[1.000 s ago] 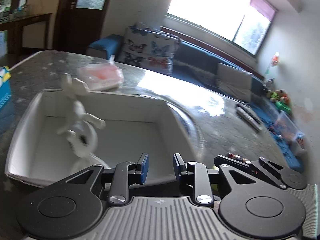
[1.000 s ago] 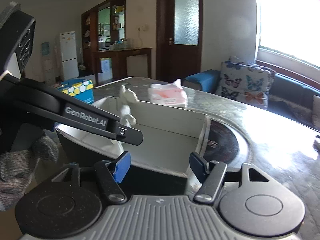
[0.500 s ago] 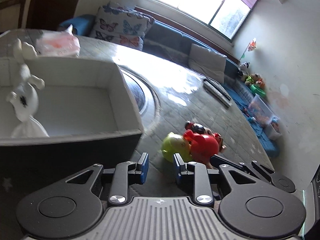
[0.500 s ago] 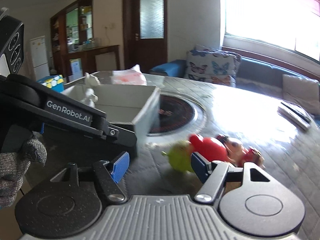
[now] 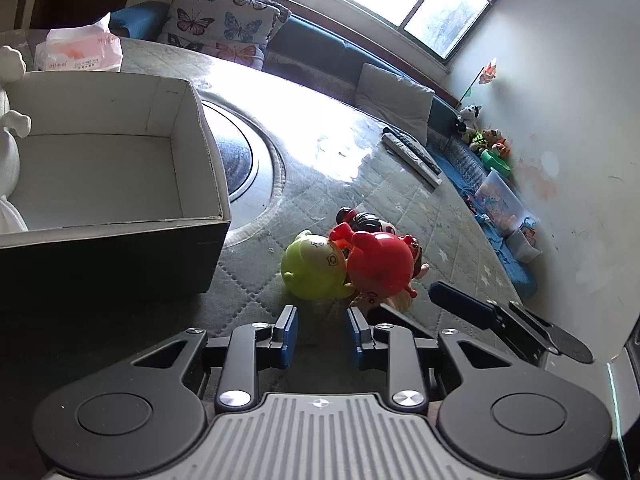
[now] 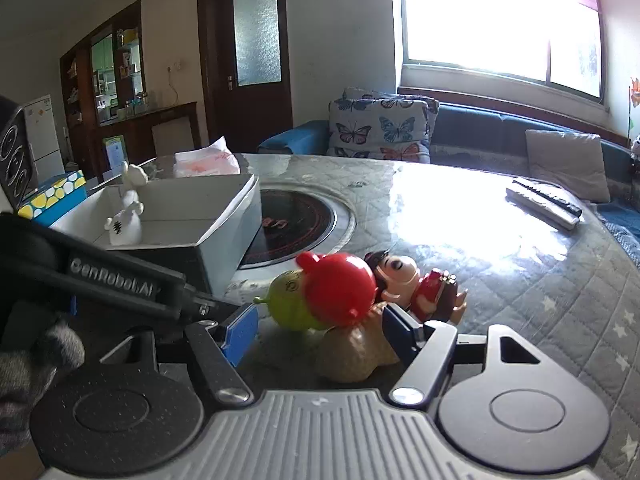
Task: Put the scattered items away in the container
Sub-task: 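Move the left gripper back to the red round toy, then grasp the red round toy with the left gripper and lift it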
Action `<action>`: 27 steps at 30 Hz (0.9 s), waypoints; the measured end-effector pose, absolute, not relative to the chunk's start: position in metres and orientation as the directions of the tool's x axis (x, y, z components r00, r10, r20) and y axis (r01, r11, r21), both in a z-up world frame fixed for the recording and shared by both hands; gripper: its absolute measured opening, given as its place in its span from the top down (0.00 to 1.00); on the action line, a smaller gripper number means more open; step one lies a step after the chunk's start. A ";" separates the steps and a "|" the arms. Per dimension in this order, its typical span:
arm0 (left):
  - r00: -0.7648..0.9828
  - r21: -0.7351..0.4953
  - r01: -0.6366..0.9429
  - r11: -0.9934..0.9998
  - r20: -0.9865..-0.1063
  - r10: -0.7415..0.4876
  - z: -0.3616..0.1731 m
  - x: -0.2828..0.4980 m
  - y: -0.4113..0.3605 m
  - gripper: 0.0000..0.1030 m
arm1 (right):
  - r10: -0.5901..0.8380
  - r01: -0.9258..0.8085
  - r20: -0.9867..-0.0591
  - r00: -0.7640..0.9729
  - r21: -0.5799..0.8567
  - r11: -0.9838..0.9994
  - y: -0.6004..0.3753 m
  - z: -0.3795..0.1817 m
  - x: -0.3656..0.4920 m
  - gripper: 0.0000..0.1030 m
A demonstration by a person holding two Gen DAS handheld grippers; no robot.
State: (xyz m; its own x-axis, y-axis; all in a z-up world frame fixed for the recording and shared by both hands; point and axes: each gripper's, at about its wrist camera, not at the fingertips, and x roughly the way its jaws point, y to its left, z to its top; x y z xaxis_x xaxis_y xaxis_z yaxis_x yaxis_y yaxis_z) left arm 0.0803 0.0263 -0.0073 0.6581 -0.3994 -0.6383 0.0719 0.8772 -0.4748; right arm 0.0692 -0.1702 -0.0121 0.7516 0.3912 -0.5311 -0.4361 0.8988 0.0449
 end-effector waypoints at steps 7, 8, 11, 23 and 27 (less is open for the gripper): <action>0.697 -0.523 0.082 0.849 -0.579 -0.424 0.006 0.087 0.034 0.71 | 0.387 -0.423 -0.528 0.756 0.058 0.904 -0.175 -0.015 0.085 0.32; 0.700 -0.524 0.087 0.847 -0.573 -0.427 0.008 0.088 0.033 0.71 | 0.388 -0.423 -0.529 0.755 0.059 0.904 -0.175 -0.016 0.087 0.32; 0.698 -0.518 0.104 0.849 -0.570 -0.433 0.011 0.097 0.028 0.71 | 0.390 -0.427 -0.532 0.752 0.057 0.902 -0.175 -0.018 0.093 0.32; 0.657 -0.576 0.108 0.810 -0.571 -0.493 0.001 0.124 0.017 0.70 | 0.417 -0.448 -0.541 0.731 0.080 0.890 -0.173 -0.027 0.105 0.39; 0.656 -0.607 0.096 0.789 -0.558 -0.509 -0.001 0.128 0.020 0.69 | 0.422 -0.451 -0.539 0.729 0.085 0.889 -0.174 -0.028 0.107 0.43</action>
